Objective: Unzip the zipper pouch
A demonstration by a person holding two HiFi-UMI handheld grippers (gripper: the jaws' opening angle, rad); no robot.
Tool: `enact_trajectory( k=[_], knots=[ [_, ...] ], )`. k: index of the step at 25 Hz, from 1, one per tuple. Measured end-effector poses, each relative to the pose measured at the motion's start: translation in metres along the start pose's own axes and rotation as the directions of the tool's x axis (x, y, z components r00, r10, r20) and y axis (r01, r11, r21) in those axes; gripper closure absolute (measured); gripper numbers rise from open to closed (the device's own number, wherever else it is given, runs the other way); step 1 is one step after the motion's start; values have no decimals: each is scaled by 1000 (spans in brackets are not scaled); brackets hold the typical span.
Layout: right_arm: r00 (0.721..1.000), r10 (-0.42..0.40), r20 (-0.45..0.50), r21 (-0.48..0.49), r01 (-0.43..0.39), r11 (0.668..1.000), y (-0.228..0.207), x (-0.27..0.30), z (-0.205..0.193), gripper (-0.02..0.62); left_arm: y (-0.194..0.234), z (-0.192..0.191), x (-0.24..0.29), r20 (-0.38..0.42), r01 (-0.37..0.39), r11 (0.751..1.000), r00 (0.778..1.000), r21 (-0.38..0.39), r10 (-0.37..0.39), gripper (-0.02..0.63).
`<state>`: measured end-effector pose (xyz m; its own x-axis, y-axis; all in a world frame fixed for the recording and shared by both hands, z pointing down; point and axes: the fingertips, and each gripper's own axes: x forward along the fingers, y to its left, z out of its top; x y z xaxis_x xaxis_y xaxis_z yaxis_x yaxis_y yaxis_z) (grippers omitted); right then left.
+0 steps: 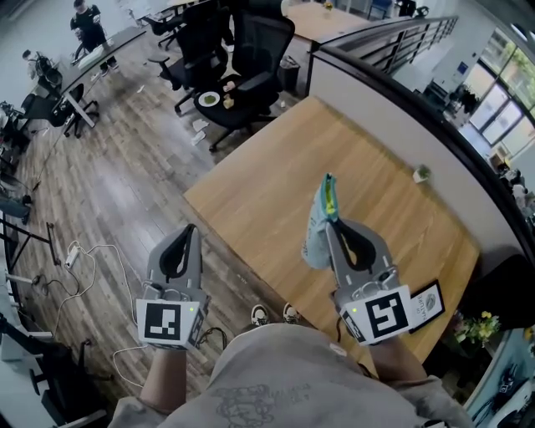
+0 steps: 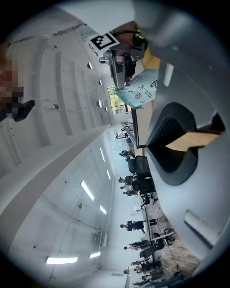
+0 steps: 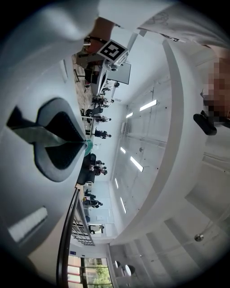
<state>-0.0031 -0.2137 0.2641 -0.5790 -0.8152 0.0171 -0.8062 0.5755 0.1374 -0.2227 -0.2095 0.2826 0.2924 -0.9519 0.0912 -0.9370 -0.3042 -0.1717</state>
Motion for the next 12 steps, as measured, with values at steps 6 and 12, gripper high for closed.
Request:
enact_trajectory(
  k=[6,12],
  knots=[
    [1000,-2,2,-6,2,1000,2,1,0,575,-3,-3,0,-8,7,1000,1000,-8,-7,606],
    [1000,28,-3,-17,-28,999,10,6,1,575,1,-10,4,-27,5,1000,1000,-21,-6,606]
  ],
)
